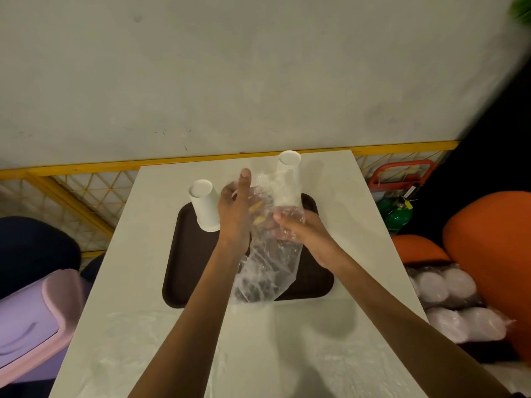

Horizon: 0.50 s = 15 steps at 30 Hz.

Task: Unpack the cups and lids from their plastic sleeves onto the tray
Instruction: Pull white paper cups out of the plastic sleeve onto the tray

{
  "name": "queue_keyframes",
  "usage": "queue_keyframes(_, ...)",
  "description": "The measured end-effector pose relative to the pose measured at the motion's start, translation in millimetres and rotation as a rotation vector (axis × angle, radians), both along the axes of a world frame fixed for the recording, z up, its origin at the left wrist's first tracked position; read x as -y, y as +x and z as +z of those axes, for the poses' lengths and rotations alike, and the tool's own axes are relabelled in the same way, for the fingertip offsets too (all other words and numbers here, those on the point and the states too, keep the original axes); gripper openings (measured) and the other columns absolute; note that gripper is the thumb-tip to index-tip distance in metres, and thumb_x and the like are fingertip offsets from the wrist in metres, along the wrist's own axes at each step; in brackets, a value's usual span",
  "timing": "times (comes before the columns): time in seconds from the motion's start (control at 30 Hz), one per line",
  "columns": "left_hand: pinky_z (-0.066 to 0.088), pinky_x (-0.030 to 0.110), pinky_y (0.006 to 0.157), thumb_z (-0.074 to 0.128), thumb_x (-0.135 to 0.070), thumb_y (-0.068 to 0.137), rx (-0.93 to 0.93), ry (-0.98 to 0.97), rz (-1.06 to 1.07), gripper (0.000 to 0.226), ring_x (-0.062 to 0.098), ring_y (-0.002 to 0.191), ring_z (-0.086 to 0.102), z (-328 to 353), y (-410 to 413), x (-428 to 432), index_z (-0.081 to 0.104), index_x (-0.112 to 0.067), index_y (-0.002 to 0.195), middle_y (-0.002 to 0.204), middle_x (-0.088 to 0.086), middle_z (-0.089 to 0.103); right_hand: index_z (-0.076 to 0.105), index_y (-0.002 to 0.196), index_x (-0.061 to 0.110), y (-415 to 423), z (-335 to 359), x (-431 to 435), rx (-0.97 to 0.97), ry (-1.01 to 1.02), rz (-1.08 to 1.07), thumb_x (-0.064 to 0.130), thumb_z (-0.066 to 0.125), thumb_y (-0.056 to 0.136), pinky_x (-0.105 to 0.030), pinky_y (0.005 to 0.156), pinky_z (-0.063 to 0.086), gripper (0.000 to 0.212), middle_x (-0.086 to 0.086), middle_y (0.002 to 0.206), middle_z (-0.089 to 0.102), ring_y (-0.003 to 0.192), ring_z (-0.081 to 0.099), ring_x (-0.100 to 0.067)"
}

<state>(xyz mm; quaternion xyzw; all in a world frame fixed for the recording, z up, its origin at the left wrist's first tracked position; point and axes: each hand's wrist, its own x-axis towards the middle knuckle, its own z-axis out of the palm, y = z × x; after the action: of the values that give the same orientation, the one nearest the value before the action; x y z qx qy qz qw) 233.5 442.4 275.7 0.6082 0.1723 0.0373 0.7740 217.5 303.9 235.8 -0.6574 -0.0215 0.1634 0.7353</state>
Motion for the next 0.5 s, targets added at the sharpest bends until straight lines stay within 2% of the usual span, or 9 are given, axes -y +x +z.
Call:
queue_keyframes(0.07,0.054,0.038,0.09,0.056,-0.071,0.076,0.035,0.089,-0.15,0.079,0.022,0.107,0.064,0,-5,-2,0.05,-0.011,0.128,0.117,0.01,0.064,0.067,0.106,0.015,5,9,2,-0.023,0.055,-0.103,0.027,0.062,0.088,-0.027,0.076,0.056,0.022,-0.006,0.097,0.073,0.096,0.069,-0.021)
queue_keyframes(0.1,0.053,0.029,0.088,0.056,-0.072,0.076,0.037,0.174,-0.232,0.08,0.017,0.109,0.061,0,-13,-3,0.047,-0.015,0.131,0.12,0.003,0.062,0.066,0.104,0.017,7,13,3,-0.03,0.069,-0.143,0.029,0.063,0.087,-0.028,0.075,0.057,0.021,-0.007,0.098,0.072,0.096,0.068,-0.023)
queue_keyframes(0.17,0.048,0.009,0.08,0.06,-0.065,0.077,0.021,0.306,-0.365,0.076,0.007,0.109,0.055,-4,-34,-5,0.042,-0.022,0.136,0.121,-0.008,0.056,0.065,0.105,0.017,7,22,5,-0.044,0.1,-0.213,0.038,0.066,0.078,-0.036,0.08,0.057,0.035,-0.013,0.104,0.07,0.098,0.067,-0.028)
queue_keyframes(0.2,0.049,0.012,0.084,0.066,-0.062,0.075,0.021,0.329,-0.411,0.076,0.006,0.109,0.057,-9,-42,-8,0.043,-0.023,0.136,0.12,-0.009,0.058,0.064,0.108,0.015,6,27,6,-0.053,0.119,-0.247,0.041,0.067,0.073,-0.039,0.083,0.056,0.044,-0.017,0.107,0.069,0.097,0.067,-0.029)
queue_keyframes(0.23,0.05,0.021,0.09,0.071,-0.059,0.073,0.013,0.339,-0.454,0.073,0.008,0.109,0.06,-16,-48,-11,0.048,-0.023,0.132,0.118,-0.008,0.062,0.062,0.112,0.012,4,31,7,-0.057,0.127,-0.268,0.042,0.067,0.072,-0.039,0.084,0.056,0.05,-0.019,0.108,0.069,0.095,0.068,-0.03)
queue_keyframes(0.3,0.053,0.034,0.091,0.076,-0.041,0.077,0.02,0.312,-0.478,0.048,0.017,0.105,0.065,-26,-58,-17,0.06,-0.02,0.118,0.11,-0.003,0.069,0.058,0.119,0.011,0,35,9,-0.057,0.12,-0.264,0.043,0.064,0.078,-0.038,0.086,0.055,0.052,-0.017,0.107,0.07,0.093,0.068,-0.029)
queue_keyframes(0.37,0.055,0.041,0.088,0.073,-0.023,0.082,0.009,0.254,-0.41,0.03,0.027,0.101,0.067,-30,-67,-19,0.065,-0.012,0.109,0.104,0.005,0.071,0.054,0.124,0.014,-11,35,7,-0.067,0.128,-0.229,0.047,0.06,0.078,-0.036,0.088,0.054,0.058,-0.012,0.107,0.07,0.098,0.068,-0.026)
queue_keyframes(0.43,0.053,0.048,0.09,0.07,-0.019,0.084,0.004,0.207,-0.307,0.023,0.03,0.098,0.068,-32,-72,-19,0.067,-0.008,0.104,0.1,0.011,0.072,0.054,0.12,0.023,-27,29,1,-0.069,0.137,-0.157,0.05,0.055,0.076,-0.028,0.085,0.054,0.051,-0.007,0.113,0.068,0.103,0.066,-0.019)
queue_keyframes(0.5,0.053,0.05,0.089,0.067,-0.019,0.087,-0.019,0.224,-0.2,0.011,0.031,0.092,0.068,-27,-76,-20,0.067,-0.009,0.093,0.092,0.012,0.071,0.056,0.118,0.028,-53,20,-9,-0.066,0.102,-0.099,0.049,0.055,0.078,-0.026,0.088,0.052,0.045,-0.003,0.12,0.066,0.108,0.064,-0.013)
